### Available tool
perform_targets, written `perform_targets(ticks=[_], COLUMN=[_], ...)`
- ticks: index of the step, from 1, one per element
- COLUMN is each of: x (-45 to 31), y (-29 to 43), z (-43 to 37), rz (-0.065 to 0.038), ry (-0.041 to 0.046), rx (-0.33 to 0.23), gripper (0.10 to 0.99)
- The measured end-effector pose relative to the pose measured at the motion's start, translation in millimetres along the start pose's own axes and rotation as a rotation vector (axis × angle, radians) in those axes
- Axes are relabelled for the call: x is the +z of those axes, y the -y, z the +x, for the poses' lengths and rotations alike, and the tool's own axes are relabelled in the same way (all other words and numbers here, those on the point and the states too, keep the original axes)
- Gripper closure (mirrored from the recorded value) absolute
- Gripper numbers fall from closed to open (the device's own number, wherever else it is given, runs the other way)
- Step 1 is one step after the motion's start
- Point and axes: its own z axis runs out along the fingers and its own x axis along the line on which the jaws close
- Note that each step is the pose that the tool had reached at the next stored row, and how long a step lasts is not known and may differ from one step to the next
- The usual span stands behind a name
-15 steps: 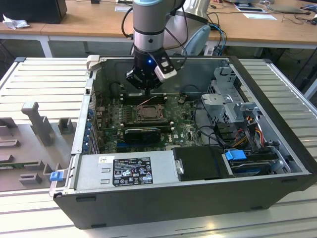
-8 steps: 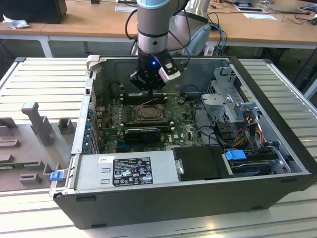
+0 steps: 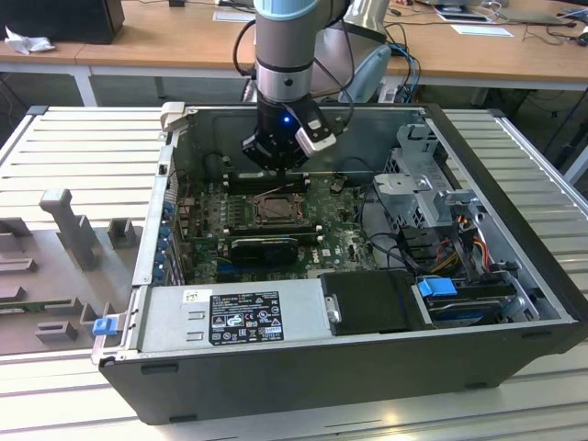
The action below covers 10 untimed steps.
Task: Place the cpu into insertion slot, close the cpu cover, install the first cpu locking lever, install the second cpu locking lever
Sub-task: 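Install the first cpu locking lever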
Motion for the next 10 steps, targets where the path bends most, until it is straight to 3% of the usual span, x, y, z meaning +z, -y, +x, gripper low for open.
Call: perform_targets(ticks=[6,10], x=[3.3,9.3], y=[0.5,0.9], z=[-7.6,-9.0], rz=[-0.001,-0.002], ry=[0.0001,0.0001], rx=[0.000,0.000], gripper=[0.980,0.980])
